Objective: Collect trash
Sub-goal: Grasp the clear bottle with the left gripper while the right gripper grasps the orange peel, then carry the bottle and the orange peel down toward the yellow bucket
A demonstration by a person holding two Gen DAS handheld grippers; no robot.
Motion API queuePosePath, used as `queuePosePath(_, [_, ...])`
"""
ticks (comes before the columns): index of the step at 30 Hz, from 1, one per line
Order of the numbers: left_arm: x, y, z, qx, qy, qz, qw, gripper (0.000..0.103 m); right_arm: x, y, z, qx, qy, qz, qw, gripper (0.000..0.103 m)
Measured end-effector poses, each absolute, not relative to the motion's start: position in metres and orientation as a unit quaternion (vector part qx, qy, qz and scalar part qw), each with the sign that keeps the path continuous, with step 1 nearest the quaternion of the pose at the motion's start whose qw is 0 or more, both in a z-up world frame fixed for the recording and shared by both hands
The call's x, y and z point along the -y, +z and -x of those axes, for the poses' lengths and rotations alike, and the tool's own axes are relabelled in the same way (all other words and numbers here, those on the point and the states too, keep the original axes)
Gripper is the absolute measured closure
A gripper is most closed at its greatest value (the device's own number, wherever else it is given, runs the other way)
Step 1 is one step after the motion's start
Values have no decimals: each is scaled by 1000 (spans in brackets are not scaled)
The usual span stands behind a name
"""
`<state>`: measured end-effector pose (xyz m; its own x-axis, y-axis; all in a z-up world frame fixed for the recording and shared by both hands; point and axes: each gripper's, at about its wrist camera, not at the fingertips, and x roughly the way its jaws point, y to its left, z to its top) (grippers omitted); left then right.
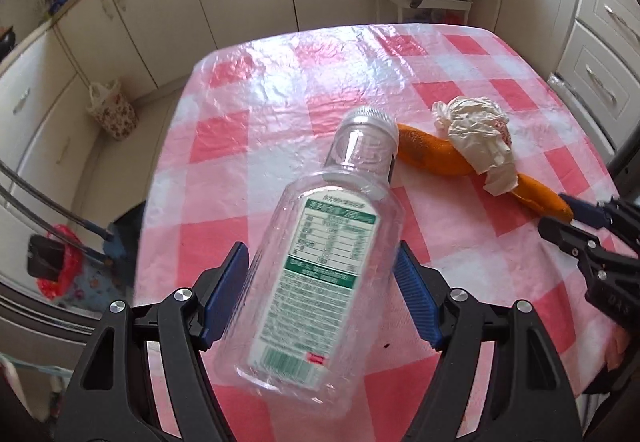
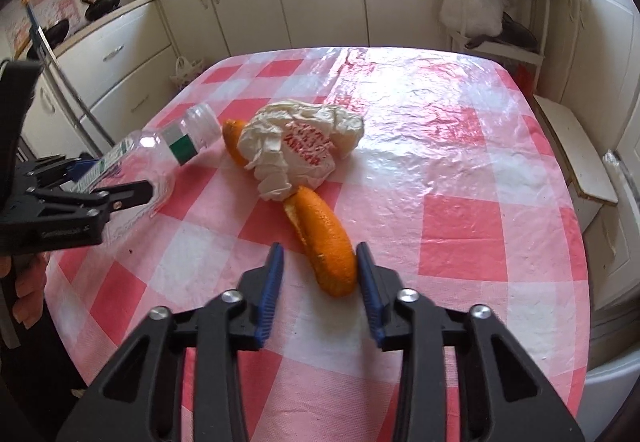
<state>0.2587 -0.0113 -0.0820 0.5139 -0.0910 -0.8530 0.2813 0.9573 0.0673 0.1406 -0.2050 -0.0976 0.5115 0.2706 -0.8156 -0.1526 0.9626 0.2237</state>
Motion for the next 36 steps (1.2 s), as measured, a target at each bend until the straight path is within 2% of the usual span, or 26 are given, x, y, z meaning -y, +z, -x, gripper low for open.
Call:
queuePosePath(1, [11,-85,-259,-485,-112,-88,863,41,203,-98,-140,-481,125,-57,866,82])
queuePosePath(3, [10,-91,-258,-491,-117,-71,860,49,201,-98,-139,-481,129,-53,865,83])
queuePosePath(12, [8,-91,-220,-495,-116,-47,860,49,201,-92,-122,-500,147,-44,852,83])
queuePosePath(14, [10,-91,-206,-493,-115,-54,861,49,200,-90,-117,-500,145,-42,853,81])
queuePosePath(16, [13,-91,-199,-489,-111,-66,863,48,200,-91,-115,-496,142,-44,855,70])
queuePosePath(18, [12,-92,-196,-484,-105,-67,866,45,201,-93,-116,-496,139,-50,856,70])
queuePosePath(24, [5,-93,-199,-470,-88,-44,877,44,194,-95,-119,-488,137,-41,861,72])
queuePosePath(27, [7,-92,-200,-461,-80,-47,883,44,194,-95,-122,-487,133,-39,862,81])
queuePosePath(30, [9,-91,-199,-454,-79,-52,886,49,192,-95,-121,-484,131,-37,865,82])
queuePosePath(36, [11,-89,-195,-445,-79,-46,891,49,186,-96,-115,-471,122,-13,874,82])
